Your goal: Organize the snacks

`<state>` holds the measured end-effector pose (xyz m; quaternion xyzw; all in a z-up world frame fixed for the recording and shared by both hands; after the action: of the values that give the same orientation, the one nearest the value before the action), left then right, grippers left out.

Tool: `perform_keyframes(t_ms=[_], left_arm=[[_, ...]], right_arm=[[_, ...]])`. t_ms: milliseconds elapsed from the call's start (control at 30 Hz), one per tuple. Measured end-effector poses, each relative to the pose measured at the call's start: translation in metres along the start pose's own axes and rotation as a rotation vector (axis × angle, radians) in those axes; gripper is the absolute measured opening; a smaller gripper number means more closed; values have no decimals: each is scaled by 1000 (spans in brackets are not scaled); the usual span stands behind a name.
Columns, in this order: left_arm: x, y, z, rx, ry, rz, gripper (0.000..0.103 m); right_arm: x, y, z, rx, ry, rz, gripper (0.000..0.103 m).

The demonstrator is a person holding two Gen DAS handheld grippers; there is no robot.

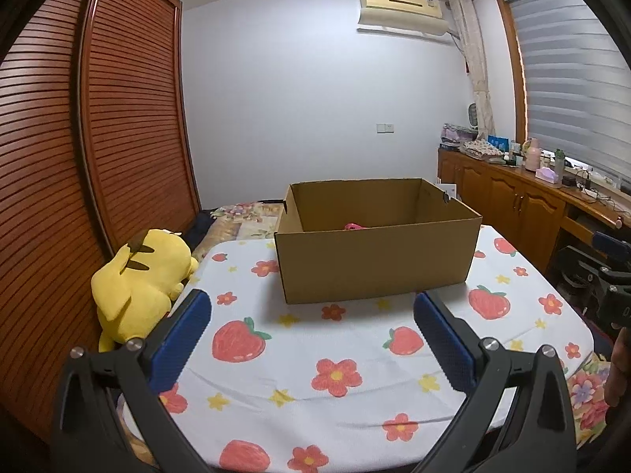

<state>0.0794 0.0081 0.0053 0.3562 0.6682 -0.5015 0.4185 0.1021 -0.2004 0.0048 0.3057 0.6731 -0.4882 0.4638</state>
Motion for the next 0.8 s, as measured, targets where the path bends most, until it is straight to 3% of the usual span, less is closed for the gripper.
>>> perform_keyframes(t_ms=[800], left_arm=[[2, -3, 0, -10, -4, 13, 103]], right_arm=[[-2, -2, 1, 4, 1, 7, 103]])
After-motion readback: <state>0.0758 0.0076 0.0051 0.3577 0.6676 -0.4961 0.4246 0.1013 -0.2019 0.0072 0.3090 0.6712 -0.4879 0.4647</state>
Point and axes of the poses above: each gripper's, at about its wrist camera, not at the fingertips, and y roughly the way its jaws point, z to its right, x to its underside, the point moved 3 cm from there along y, roughly the way its jaws point, and after that the axes turned 14 degrees about -x, right-handed, at the moved point
